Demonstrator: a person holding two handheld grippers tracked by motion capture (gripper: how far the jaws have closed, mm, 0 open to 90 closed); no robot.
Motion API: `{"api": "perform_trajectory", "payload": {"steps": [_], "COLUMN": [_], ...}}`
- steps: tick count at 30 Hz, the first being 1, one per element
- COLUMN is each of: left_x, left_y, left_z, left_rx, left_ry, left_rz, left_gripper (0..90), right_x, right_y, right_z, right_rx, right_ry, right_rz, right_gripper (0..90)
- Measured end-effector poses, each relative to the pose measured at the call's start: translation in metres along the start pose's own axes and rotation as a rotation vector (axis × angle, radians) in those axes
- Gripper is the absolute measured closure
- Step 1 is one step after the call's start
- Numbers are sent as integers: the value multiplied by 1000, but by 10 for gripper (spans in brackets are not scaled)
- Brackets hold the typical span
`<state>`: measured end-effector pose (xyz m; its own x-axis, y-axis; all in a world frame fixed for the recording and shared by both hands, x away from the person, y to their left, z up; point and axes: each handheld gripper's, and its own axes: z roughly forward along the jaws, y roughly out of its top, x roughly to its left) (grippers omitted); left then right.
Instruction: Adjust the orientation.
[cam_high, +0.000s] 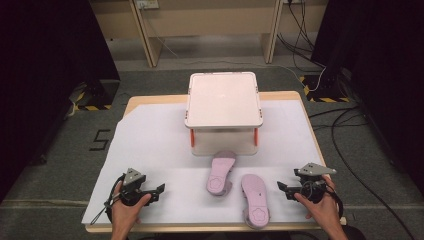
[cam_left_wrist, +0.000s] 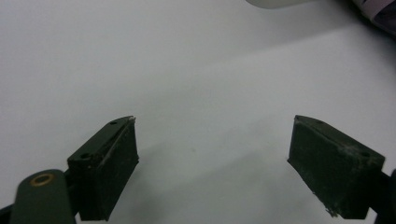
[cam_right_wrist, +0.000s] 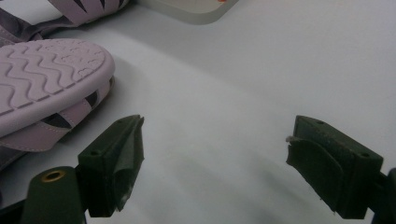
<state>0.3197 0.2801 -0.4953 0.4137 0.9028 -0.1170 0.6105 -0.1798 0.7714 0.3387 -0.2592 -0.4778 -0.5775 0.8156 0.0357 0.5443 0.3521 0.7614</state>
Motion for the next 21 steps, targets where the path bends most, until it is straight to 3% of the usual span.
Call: {"api": "perform_trajectory", "payload": {"steps": [11, 21], "left_x": [-2, -3], "left_y": [0, -1], "left_z": [-2, -1], "left_rx": [3, 14], "left_ry": [6, 7], "left_rz": [25, 38], "left_gripper": [150, 150], "right_x": [1, 21], "right_y": [1, 18], "right_z": [-2, -14], "right_rx": [-11, -78], "right_ry": [9, 53], "right_rz": [-2, -22], "right_gripper": [189, 195]}}
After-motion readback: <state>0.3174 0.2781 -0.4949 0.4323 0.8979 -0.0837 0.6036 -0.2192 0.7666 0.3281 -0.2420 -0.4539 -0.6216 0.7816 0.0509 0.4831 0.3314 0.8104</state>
